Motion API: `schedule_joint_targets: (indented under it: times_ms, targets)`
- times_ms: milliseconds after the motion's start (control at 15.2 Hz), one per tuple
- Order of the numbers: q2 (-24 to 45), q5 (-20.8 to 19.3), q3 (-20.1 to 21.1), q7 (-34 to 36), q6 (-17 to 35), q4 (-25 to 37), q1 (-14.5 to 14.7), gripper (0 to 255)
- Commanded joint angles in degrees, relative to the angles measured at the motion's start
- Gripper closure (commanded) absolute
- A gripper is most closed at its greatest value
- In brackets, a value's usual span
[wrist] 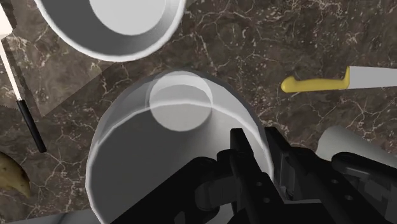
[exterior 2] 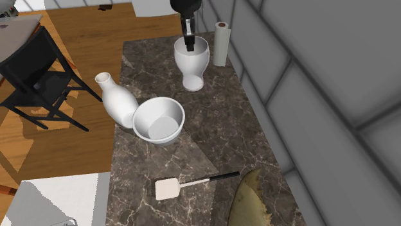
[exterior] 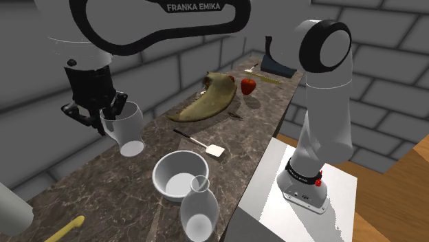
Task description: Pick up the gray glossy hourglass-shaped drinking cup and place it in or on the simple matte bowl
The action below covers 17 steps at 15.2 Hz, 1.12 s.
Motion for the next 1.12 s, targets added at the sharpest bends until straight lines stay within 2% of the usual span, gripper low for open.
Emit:
schedule_joint_targets:
  times_ms: [0,330,660,1056]
  targets:
    - [-5.9,2.7,0.8,-0.4,1.7,-7.1,-2.1,255]
    - [-19.3,9.7,1.4,-2.6,3.5,-20.5,-5.2,255]
    - [-31.9,16.4,0.1,-5.4,2.7,-30.6,-5.6,255]
    - [-32.2,16.7,0.2,-5.7,7.3,-35.5,-5.3,255]
